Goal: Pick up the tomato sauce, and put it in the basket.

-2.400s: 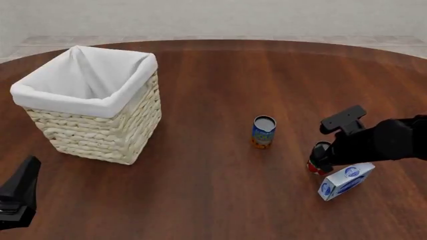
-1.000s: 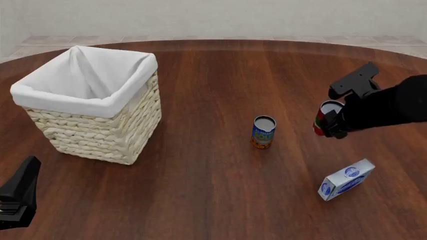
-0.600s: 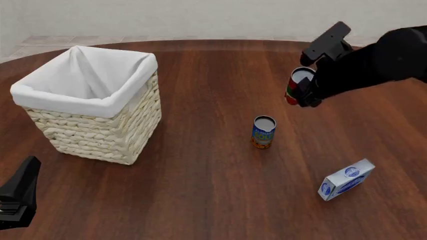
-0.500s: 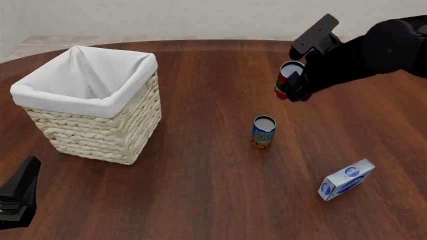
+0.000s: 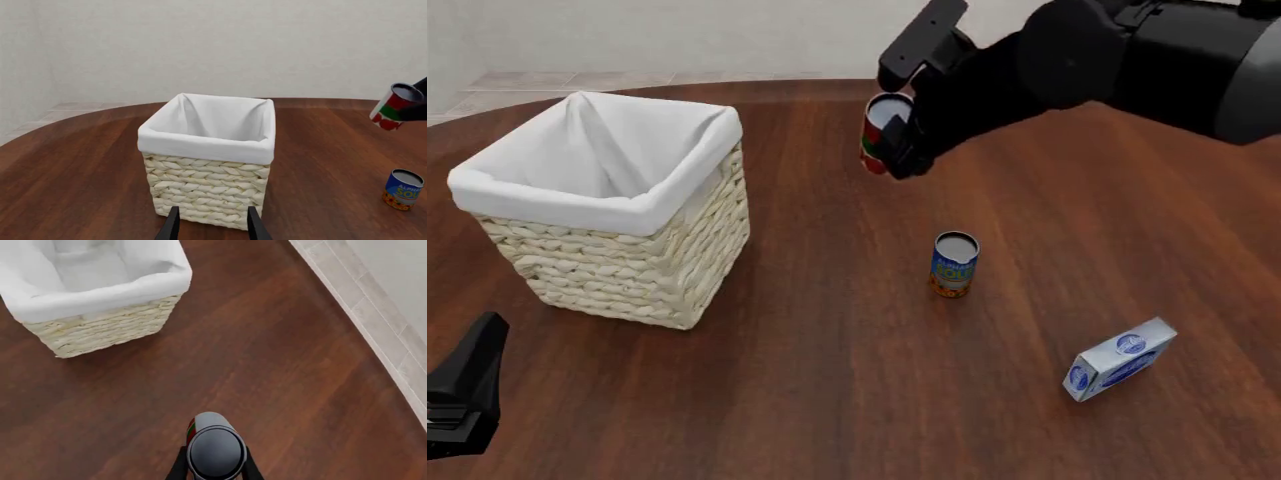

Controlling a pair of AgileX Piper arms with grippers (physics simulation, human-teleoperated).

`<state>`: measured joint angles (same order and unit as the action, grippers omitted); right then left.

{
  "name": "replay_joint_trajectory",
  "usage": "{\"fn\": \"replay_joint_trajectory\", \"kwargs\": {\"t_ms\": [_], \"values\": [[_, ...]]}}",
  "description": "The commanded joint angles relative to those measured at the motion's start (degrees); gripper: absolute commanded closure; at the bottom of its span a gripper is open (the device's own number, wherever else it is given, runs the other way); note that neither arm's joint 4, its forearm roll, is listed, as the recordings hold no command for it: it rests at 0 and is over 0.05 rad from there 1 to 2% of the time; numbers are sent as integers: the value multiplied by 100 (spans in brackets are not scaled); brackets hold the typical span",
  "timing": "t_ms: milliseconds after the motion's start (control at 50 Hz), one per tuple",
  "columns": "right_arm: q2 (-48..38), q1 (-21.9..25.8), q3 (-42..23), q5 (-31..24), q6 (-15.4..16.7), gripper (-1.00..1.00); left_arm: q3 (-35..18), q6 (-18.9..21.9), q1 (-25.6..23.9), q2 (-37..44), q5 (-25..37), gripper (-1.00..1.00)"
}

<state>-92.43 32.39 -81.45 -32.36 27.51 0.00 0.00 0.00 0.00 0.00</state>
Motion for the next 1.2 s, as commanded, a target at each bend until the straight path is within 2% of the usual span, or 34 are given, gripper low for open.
{"fn": "replay_joint_trajectory", "kwargs": {"t_ms": [20, 100, 340, 880, 1000, 1200], "values": [[-442, 578, -764, -80, -141, 100, 0, 0, 0, 0, 0, -100], [-711, 782, -1258, -228, -56, 100, 0, 0, 0, 0, 0, -100], [-1245, 1245, -2145, -440, -26, 100, 0, 0, 0, 0, 0, -100], [-2635, 1687, -4479, -1353, 159, 100, 0, 0, 0, 0, 0, -100], [-3042, 1768, -5192, -1620, 145, 100, 0, 0, 0, 0, 0, -100], [-4070, 1846, -6936, -2307, 126, 100, 0, 0, 0, 0, 0, -100]]}}
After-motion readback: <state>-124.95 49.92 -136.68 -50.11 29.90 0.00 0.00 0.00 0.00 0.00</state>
